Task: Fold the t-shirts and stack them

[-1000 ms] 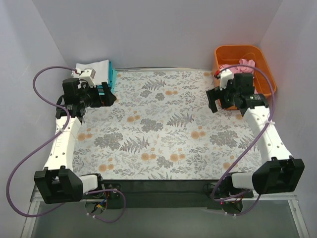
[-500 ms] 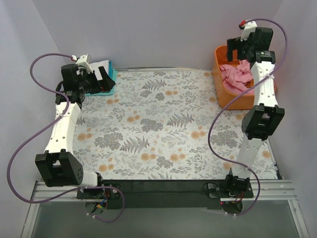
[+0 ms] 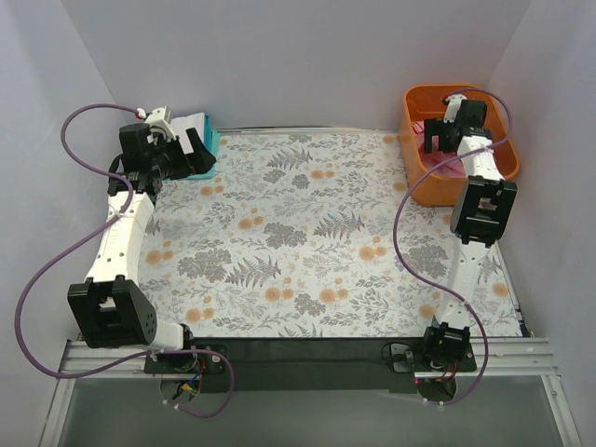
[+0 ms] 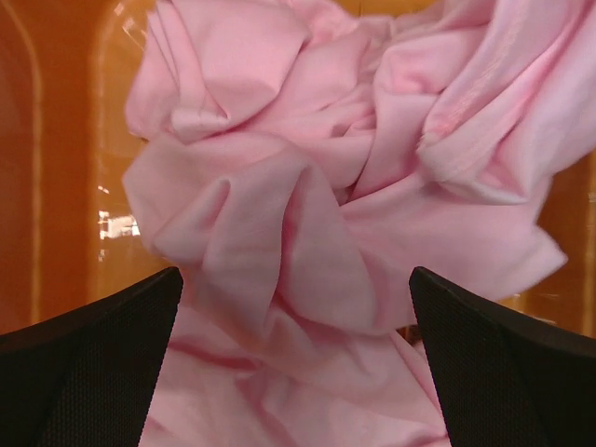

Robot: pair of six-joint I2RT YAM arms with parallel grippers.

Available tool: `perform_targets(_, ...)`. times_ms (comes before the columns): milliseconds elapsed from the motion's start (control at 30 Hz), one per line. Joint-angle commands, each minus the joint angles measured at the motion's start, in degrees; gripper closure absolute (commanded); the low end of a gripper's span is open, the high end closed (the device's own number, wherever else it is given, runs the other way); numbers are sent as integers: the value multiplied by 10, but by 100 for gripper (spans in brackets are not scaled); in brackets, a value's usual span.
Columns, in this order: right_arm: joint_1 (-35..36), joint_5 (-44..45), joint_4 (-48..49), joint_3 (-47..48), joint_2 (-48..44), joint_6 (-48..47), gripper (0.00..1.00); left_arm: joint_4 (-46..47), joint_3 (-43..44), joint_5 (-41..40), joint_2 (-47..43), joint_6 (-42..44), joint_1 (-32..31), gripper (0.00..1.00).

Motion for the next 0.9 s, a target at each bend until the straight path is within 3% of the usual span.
perform_targets(0, -3, -4, 36, 16, 25, 1, 2, 3, -2, -14, 2, 8, -1, 2)
perform_targets(67, -3, -3, 38, 18, 40, -4, 8, 2, 3, -17, 7, 10, -1, 2)
perform_targets(167, -4, -7, 38, 18, 29, -6, 49, 0, 7, -17, 9, 11, -1, 2)
perform_targets(200, -5, -10, 38, 17, 19, -6, 74, 0, 8, -16, 9, 10, -1, 2)
perform_targets(267, -4, -18, 36, 16, -16, -3, 97, 2, 9, -10, 10, 8, -1, 2)
perform_targets(433, -4, -35, 36, 12, -125, 28, 99, 2, 23, 4, 13, -4, -1, 2)
perform_targets(667, -5, -127, 53, -4, -320, 105, 99, 9, 26, 10, 4, -21, -1, 2)
perform_targets(867, -2, -214, 108, 6, -415, 171, 99, 31, 11, 10, -28, -40, -1, 2)
